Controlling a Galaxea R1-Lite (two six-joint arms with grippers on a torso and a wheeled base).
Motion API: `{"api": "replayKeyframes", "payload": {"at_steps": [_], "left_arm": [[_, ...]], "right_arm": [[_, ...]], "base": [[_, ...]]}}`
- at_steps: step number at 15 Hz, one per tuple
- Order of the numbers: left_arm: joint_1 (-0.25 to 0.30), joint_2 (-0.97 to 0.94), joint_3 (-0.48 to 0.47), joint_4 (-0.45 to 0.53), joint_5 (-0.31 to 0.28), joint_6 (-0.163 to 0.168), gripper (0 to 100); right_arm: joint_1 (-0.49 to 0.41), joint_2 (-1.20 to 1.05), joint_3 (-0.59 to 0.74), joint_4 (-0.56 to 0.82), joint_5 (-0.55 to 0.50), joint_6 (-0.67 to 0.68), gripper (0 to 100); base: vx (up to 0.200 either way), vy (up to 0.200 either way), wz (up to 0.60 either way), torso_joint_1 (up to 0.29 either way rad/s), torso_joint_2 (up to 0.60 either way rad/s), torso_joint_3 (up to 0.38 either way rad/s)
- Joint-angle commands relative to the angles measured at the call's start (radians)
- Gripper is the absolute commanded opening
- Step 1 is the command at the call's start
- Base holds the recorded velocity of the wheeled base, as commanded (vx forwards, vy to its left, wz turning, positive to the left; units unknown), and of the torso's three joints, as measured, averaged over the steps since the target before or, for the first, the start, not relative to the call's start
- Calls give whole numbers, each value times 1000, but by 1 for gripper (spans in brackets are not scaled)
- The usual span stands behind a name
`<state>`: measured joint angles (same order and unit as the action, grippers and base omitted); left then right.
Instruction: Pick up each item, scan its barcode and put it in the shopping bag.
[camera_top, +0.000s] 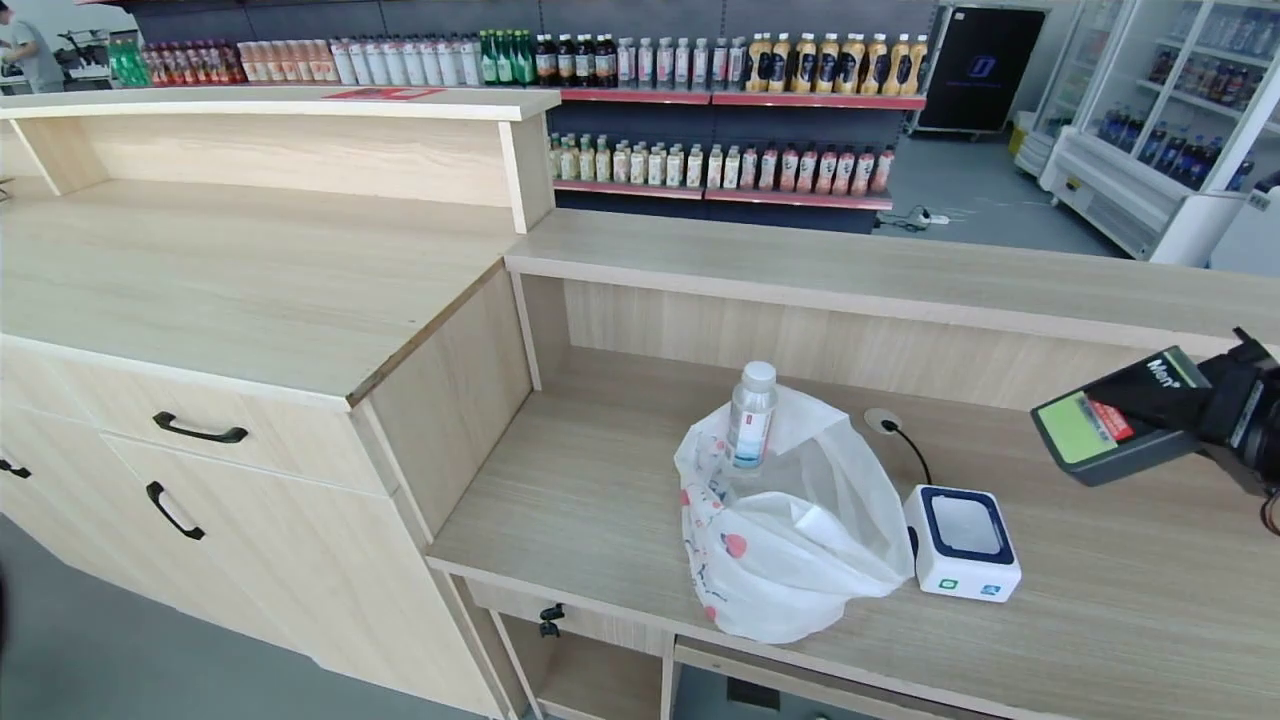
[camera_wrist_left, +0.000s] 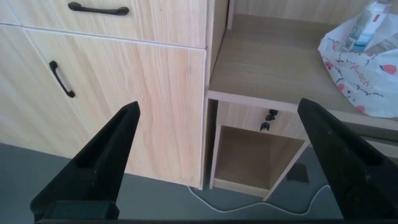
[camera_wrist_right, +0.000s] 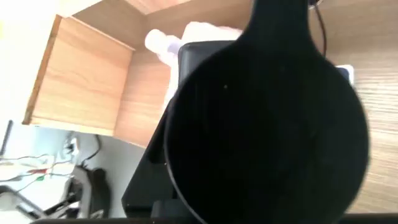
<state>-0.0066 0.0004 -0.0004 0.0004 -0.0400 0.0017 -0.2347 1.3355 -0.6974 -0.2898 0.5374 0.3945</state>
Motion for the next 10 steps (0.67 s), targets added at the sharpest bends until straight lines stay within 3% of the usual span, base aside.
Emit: {"api": "replayKeyframes", "payload": {"at_steps": [1,3,6,10], "left_arm": [[0,1,0,0,-1,0,100],[0,1,0,0,0,0,100],[0,0,0,0,0,0,100],[0,1,0,0,0,0,100]], "right_arm": [[-14,177,-56,3,108,41,0],[-51,246,-63,3,165,37,0],[-149,341,-73,4,358,-57,0],[-158,453,-85,6,389,-238,0]], "base": [[0,0,0,0,0,0],[0,0,0,0,0,0],[0,0,0,0,0,0],[0,0,0,0,0,0]]}}
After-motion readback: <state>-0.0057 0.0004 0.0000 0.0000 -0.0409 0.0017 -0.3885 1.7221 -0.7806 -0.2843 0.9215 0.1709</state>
